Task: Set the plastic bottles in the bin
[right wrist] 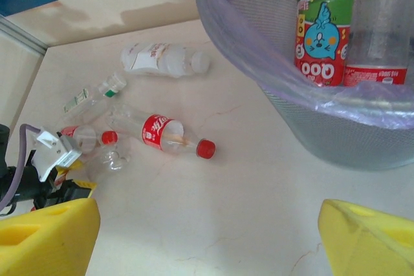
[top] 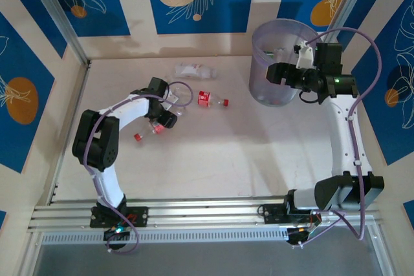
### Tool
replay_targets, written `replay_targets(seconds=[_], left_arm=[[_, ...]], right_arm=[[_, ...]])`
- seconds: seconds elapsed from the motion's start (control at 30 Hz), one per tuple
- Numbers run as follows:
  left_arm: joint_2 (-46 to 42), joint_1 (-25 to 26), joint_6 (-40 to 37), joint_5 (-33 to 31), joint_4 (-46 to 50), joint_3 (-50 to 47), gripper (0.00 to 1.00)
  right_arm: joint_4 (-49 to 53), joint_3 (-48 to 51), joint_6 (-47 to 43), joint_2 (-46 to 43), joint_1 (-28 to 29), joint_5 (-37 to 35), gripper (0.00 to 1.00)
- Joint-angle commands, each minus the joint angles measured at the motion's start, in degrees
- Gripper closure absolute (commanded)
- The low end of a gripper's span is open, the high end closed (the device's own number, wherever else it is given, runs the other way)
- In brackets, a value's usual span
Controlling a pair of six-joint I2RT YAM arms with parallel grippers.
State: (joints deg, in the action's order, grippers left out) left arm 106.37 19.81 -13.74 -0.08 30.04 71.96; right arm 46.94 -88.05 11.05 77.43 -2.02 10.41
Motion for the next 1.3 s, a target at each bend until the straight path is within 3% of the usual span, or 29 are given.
replay_targets(seconds=[0.0, 0.43, 0.57, 0.8, 0.93, 1.1, 1.27], left_arm=[[-0.91, 0.76, 2.64, 0.13, 2.53, -0.56, 0.35], [-14.89, 0.8, 16.64, 7.97, 1.22, -4.65, 0.35], [-17.85, 0.8, 21.73, 8.58, -0.76, -5.75, 0.35], [-22.81, 0.58, 40.17, 6.41, -7.38, -7.36, 0.38], [-25.87, -0.06, 51.4, 9.8, -17.73, -12.85, 0.42], [-27.89, -0.72, 59.42, 11.52, -26.43, -17.39, 0.43], [-28.16, -1.13, 69.28, 16.1, -37.85, -22.81, 0.44]], right_arm=[[-0.28, 1.28, 1.23, -2.49, 1.0, 1.76, 0.12], [1.54, 4.88, 2.31, -7.59, 3.6, 4.36, 0.13], [-0.07, 6.07, 2.31, -8.5, 5.18, 10.13, 0.13], [-2.95, 8.57, 2.01, -5.68, 18.71, 17.09, 0.14], [-9.38, 13.0, 5.4, -2.46, 26.01, 18.57, 0.15], [-16.76, 14.04, 7.63, 4.36, 34.19, 17.4, 0.15], [-26.4, 16.7, 9.02, 9.07, 38.87, 17.17, 0.16]])
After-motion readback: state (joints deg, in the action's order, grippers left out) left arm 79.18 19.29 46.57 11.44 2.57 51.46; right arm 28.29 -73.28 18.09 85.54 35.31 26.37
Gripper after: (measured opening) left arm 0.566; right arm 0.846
